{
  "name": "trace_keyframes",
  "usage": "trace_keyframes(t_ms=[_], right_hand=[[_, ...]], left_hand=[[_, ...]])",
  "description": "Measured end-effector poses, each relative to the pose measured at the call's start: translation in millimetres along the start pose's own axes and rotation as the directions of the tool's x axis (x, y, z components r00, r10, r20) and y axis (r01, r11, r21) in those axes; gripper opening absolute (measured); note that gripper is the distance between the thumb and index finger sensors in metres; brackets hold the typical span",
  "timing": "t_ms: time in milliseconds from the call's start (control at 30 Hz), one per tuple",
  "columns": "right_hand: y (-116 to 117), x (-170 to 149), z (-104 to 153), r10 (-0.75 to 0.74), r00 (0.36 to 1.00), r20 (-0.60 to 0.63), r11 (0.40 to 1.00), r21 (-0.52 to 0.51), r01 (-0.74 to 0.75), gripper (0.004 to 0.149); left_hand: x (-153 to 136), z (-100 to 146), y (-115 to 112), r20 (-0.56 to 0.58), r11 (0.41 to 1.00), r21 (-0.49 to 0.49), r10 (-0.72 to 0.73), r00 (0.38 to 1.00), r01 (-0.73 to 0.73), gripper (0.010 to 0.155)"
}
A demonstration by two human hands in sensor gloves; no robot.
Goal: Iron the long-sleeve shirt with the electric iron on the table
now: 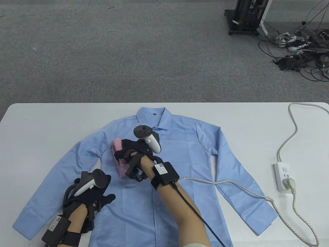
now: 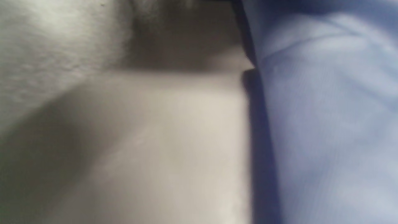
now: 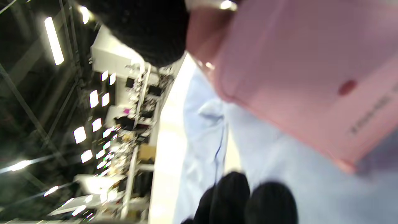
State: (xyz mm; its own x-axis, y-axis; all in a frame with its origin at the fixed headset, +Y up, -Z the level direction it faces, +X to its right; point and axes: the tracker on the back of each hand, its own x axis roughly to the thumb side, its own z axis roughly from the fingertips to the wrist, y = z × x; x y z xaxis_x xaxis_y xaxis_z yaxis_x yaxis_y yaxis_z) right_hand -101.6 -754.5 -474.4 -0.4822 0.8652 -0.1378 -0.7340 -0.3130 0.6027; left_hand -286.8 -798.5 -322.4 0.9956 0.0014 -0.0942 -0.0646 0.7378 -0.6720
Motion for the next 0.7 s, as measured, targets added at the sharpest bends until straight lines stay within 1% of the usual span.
trace_keyframes(t_ms=[33, 67, 167, 200, 267, 367, 500, 600, 667, 700], right_hand=[[-4, -1, 1, 0.017, 0.999, -0.031, 0.999, -0.037, -0.018, 0.077], [-8, -2, 1, 0.016, 1.0, -0.021, 0.998, -0.064, -0.018, 0.075], [-21, -10, 4, -0.02, 1.0, -0.024, 0.995, -0.099, 0.017, 0.074], [-28, -13, 7, -0.025, 0.999, -0.03, 0.989, -0.145, 0.021, 0.074], [-38, -18, 11, -0.027, 0.999, -0.031, 0.98, -0.197, 0.021, 0.074], [-53, -27, 17, -0.046, 0.998, -0.035, 0.973, -0.226, 0.036, 0.074], [-66, -36, 20, -0.076, 0.997, -0.029, 0.956, -0.285, 0.064, 0.074], [-68, -39, 23, -0.116, 0.993, -0.016, 0.949, -0.297, 0.106, 0.074], [-65, -37, 29, -0.144, 0.99, 0.001, 0.939, -0.315, 0.138, 0.073], [-63, -32, 35, -0.131, 0.991, 0.033, 0.943, -0.303, 0.135, 0.073]], left_hand=[[1, 0, 0, -0.003, 1.0, 0.005, -0.012, 1.0, 0.012, 0.086], [2, 1, 0, -0.008, 1.0, 0.021, -0.023, 1.0, 0.023, 0.087], [6, 1, -2, -0.027, 0.998, 0.022, -0.053, 0.998, 0.053, 0.089], [6, 2, -2, -0.04, 0.998, 0.026, -0.056, 0.998, 0.057, 0.09], [7, 1, -3, -0.041, 0.998, 0.024, -0.061, 0.997, 0.062, 0.091], [6, -1, -5, -0.037, 0.999, -0.002, -0.039, 0.999, 0.039, 0.092], [7, -1, -6, -0.03, 1.0, 0.002, -0.028, 0.999, 0.028, 0.092], [6, 4, -2, -0.014, 0.998, 0.052, -0.039, 0.999, 0.04, 0.09], [-1, 11, 7, -0.007, 0.996, 0.082, 0.032, 0.999, -0.031, 0.088], [-8, 15, 12, -0.002, 0.986, 0.135, 0.095, 0.995, -0.094, 0.085]])
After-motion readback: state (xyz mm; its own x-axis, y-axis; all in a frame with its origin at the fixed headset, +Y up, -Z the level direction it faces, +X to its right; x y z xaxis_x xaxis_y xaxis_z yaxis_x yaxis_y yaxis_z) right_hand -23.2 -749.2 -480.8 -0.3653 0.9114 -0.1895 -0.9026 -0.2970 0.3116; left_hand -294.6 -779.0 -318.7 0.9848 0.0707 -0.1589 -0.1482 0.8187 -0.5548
